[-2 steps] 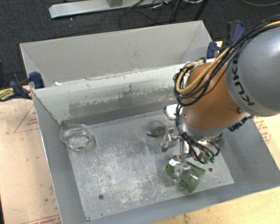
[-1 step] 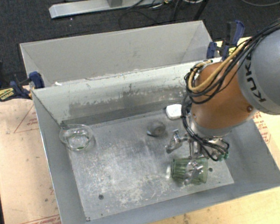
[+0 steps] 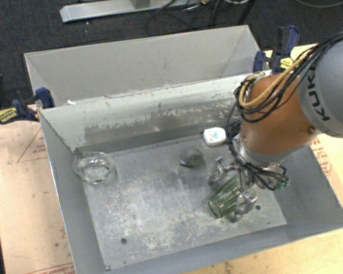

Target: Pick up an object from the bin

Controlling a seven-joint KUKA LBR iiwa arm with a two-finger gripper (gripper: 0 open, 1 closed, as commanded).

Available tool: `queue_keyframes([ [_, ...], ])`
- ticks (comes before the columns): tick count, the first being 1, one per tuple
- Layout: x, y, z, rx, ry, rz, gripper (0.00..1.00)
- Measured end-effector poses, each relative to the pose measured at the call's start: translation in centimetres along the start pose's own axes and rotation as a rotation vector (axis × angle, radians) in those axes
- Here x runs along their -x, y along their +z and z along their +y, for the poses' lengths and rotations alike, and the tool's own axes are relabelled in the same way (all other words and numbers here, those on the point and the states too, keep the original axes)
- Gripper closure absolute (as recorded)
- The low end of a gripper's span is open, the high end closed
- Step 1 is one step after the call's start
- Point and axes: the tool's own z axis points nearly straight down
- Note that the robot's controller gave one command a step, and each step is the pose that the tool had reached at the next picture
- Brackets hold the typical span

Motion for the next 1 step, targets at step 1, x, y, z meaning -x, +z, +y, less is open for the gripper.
queue_keyframes([
  [1, -1.25, 1.19, 1.18, -0.012, 0.095, -0.012, 1.0],
])
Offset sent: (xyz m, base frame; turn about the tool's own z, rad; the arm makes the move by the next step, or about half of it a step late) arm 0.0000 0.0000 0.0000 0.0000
